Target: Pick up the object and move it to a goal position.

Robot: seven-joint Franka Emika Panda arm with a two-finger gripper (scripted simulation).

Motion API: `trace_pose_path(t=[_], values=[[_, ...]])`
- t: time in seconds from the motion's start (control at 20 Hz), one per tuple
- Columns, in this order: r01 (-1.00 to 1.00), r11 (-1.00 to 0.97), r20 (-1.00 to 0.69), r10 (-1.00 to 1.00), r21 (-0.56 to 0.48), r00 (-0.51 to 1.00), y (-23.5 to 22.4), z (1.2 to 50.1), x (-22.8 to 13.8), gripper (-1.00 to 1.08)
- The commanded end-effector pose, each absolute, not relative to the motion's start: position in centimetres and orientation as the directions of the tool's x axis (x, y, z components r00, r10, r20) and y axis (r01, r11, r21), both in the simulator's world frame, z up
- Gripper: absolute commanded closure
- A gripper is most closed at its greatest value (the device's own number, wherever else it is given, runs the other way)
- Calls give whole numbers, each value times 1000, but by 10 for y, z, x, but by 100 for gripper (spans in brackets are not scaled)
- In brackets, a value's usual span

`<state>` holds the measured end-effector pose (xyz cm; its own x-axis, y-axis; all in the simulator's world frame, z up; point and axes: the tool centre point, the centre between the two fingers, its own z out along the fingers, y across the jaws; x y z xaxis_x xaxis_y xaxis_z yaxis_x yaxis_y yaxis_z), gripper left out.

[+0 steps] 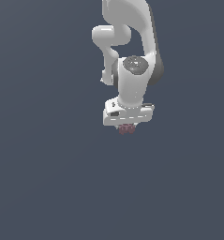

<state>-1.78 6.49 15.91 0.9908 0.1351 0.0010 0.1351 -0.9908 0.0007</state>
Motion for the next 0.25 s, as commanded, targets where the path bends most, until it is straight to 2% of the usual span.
trace_pose_path(t=[0.0,0.2], values=[[134,-991,0,134,1,991,72,167,-21,108],[134,-991,0,134,0,991,76,171,-22,108]])
